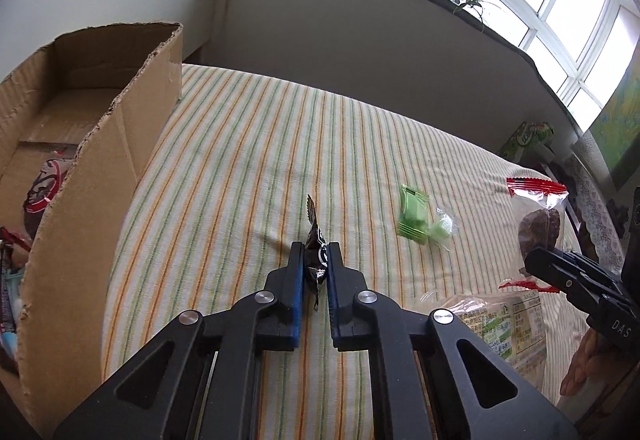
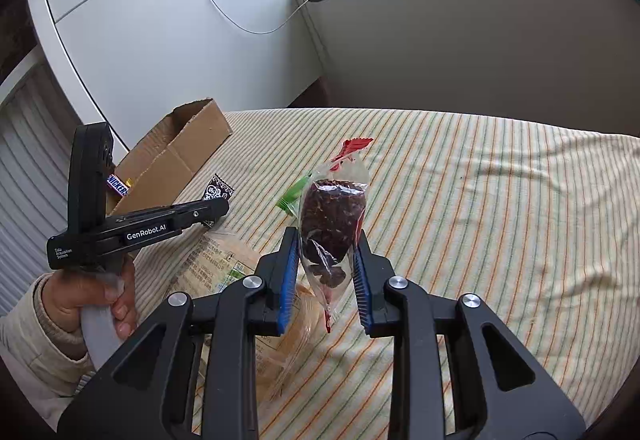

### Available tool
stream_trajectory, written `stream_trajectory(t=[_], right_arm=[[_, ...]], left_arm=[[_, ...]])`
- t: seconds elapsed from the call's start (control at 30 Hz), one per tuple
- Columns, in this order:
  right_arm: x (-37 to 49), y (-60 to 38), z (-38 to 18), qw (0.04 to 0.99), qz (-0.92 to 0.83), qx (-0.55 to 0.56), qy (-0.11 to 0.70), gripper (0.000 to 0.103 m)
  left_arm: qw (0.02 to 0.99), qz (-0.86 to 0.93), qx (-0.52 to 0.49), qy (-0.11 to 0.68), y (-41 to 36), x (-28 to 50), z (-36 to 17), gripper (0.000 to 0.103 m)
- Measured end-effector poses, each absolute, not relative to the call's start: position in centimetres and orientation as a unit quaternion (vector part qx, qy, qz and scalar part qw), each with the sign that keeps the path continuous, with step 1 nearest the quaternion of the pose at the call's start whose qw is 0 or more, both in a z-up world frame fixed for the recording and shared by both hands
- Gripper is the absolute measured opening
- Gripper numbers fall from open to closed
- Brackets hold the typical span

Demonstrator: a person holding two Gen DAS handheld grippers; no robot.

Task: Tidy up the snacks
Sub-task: 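Carry the black wrapper and jerky pouch over the box and release both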

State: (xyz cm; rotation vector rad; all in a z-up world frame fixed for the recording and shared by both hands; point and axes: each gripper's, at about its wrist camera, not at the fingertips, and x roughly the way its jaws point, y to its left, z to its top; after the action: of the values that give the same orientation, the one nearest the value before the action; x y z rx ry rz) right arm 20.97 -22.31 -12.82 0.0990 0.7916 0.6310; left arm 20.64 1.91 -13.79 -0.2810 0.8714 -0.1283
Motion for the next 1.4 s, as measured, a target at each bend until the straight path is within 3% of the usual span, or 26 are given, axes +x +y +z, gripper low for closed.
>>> stream_trajectory(t=[0.4, 0.9, 1.4], right_arm=[[18.4, -22.9, -12.1, 0.898, 0.250, 0.057, 0.357, 0.027], [7.9, -22.1, 0.3, 0.942, 0.229, 0.011, 0.243, 0.027], [5.7, -18.4, 1.5, 0.940, 0.236, -0.023, 0.244, 0.027]], left_arm=[[0.930, -0.094, -0.101, 0.341, 0.6, 17.6, -10.3, 0.009], [0.974, -0.144, -0.044, 0.168, 0.5, 7.2, 2.0, 0.009], [0.976, -0.156, -0.066, 0.140, 2.9, 4.0, 2.7, 0.009]])
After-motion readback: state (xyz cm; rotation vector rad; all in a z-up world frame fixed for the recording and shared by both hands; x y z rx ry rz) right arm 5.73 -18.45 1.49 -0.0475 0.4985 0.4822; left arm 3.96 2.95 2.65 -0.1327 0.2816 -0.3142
